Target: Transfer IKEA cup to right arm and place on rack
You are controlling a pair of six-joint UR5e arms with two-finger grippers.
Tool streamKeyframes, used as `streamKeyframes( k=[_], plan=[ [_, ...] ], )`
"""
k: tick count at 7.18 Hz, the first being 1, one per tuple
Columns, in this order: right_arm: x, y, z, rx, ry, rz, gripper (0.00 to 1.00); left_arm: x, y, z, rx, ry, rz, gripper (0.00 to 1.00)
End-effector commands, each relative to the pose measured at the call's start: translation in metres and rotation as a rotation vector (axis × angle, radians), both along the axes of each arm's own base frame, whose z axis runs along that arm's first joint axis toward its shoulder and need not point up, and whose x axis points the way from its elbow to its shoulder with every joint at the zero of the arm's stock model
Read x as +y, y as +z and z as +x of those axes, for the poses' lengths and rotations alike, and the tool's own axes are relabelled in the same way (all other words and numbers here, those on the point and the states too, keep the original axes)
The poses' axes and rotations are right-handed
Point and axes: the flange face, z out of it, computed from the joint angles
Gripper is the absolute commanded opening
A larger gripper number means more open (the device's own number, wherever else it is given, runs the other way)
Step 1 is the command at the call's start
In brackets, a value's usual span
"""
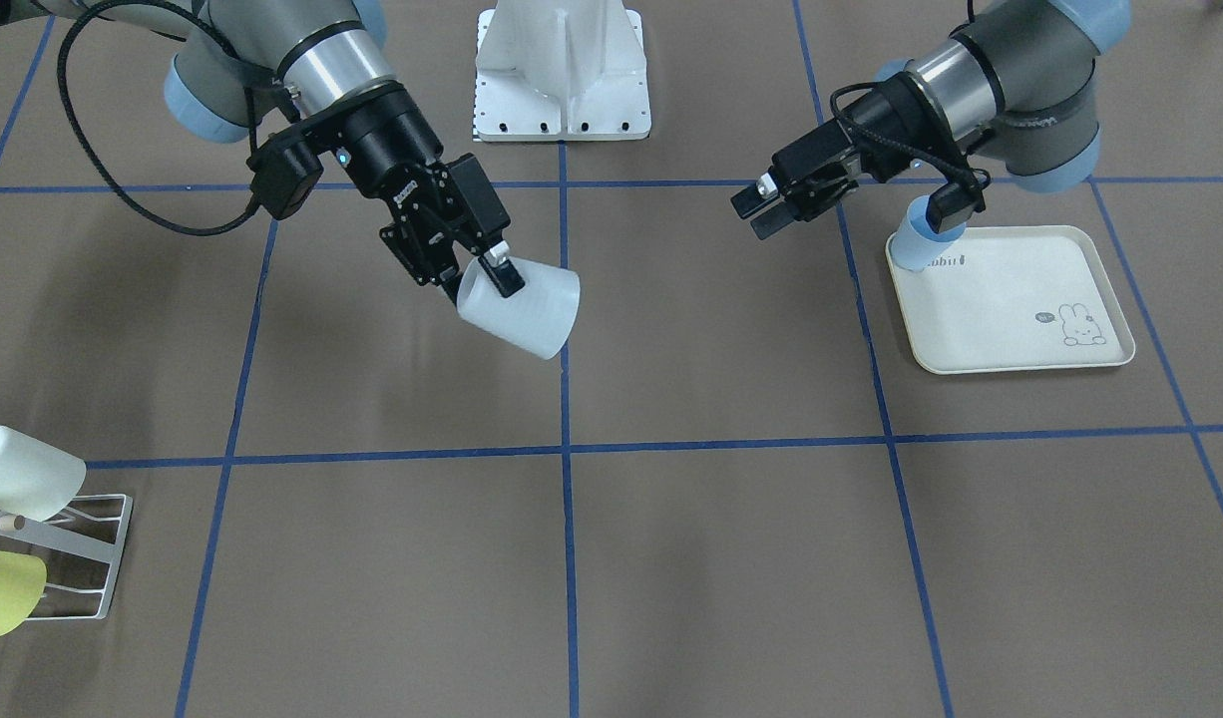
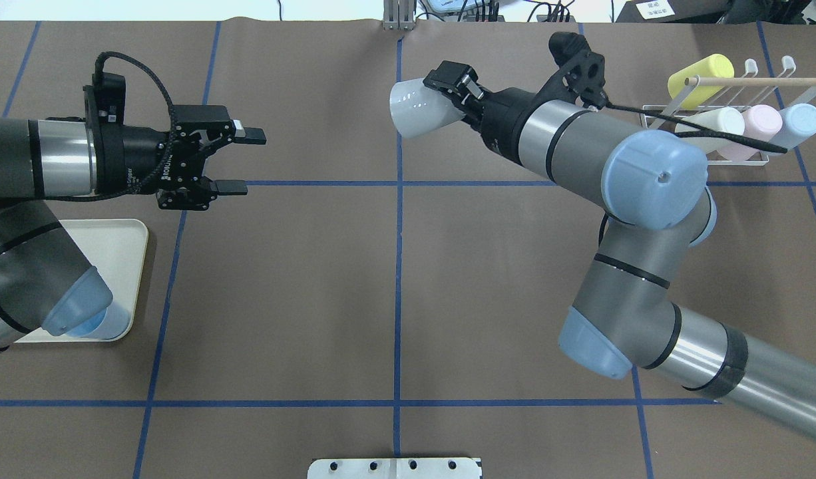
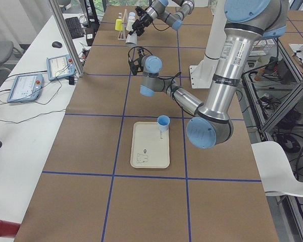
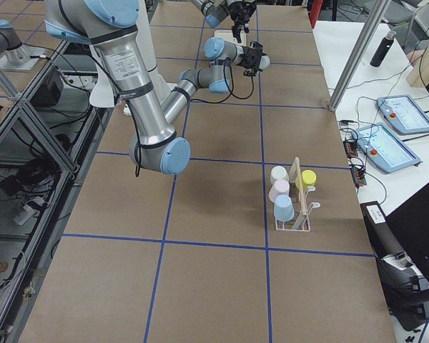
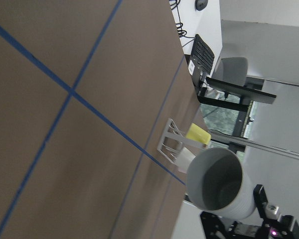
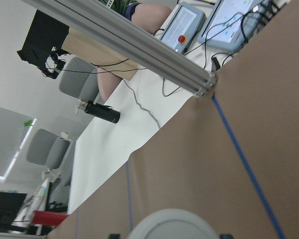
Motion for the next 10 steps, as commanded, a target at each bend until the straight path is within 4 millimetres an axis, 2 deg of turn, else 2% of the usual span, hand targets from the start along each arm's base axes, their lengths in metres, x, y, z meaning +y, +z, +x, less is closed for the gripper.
streamKeyframes(
  k=[1,2,3,4,5,6,7,9,10],
  plan=[
    [-0.055,0.026,0.041,0.384,0.056,0.002,0.10,-0.018,0.028,-0.004,-0.241,-0.025,0.125,1.00],
    [-0.090,0.043,0.079,0.536,0.074,0.007,0.10,-0.030,0.037,-0.008,-0.342,-0.036,0.150,1.00],
    [-0.129,0.066,0.124,0.604,0.062,-0.016,0.10,-0.042,0.049,-0.009,-0.443,-0.033,0.156,1.00],
    [-0.158,0.090,0.161,0.680,0.035,-0.017,0.10,-0.051,0.058,-0.014,-0.521,-0.026,0.185,1.00],
    [-0.182,0.117,0.187,0.784,0.028,-0.019,0.10,-0.058,0.063,-0.022,-0.562,-0.029,0.182,1.00],
    [-0.207,0.147,0.224,0.885,0.028,-0.040,0.10,-0.059,0.065,-0.024,-0.610,-0.015,0.205,1.00],
    [-0.227,0.178,0.253,0.974,-0.002,-0.057,0.10,-0.061,0.065,-0.030,-0.633,-0.014,0.214,1.00],
    [-0.251,0.242,0.269,0.998,-0.016,-0.133,0.10,-0.060,0.065,-0.032,-0.634,-0.015,0.211,1.00],
    [-0.250,0.256,0.271,0.979,-0.047,-0.147,0.10,-0.060,0.064,-0.031,-0.633,-0.014,0.213,1.00]
  ],
)
